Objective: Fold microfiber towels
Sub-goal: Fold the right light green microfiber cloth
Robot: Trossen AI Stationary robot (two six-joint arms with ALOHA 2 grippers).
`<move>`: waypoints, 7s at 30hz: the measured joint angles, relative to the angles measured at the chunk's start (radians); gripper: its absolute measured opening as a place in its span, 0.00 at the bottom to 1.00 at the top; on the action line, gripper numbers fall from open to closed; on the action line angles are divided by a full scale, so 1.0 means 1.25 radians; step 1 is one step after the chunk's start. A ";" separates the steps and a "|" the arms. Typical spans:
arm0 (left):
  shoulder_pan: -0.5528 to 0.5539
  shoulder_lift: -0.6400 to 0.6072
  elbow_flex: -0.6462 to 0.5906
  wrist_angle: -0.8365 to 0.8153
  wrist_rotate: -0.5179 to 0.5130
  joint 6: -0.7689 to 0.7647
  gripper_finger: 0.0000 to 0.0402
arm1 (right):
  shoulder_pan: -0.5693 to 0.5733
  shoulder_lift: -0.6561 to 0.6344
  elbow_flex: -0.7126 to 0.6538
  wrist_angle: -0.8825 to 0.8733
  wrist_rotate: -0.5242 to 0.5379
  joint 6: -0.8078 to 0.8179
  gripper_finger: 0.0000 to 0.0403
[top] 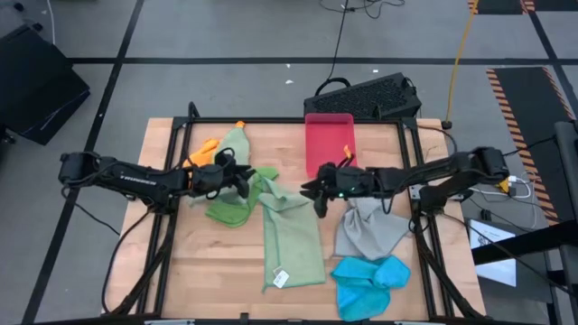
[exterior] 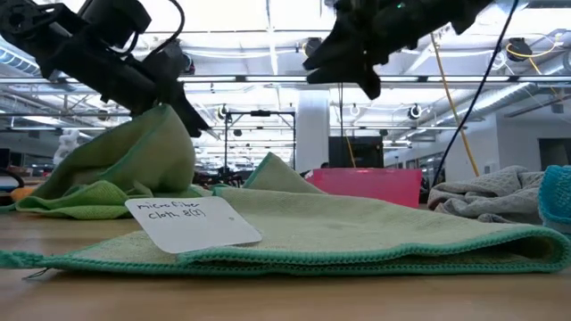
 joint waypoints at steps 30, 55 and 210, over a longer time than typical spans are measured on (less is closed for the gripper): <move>-0.088 0.000 0.183 -0.208 0.043 -0.082 0.31 | 0.088 -0.125 0.001 -0.238 -0.043 0.133 0.26; 0.005 0.022 0.206 -0.296 0.153 0.048 0.68 | 0.160 -0.124 0.001 -0.269 0.164 0.344 0.36; 0.085 0.192 0.334 -0.832 0.223 -0.016 0.58 | -0.079 0.405 0.089 0.146 -0.194 -0.259 0.30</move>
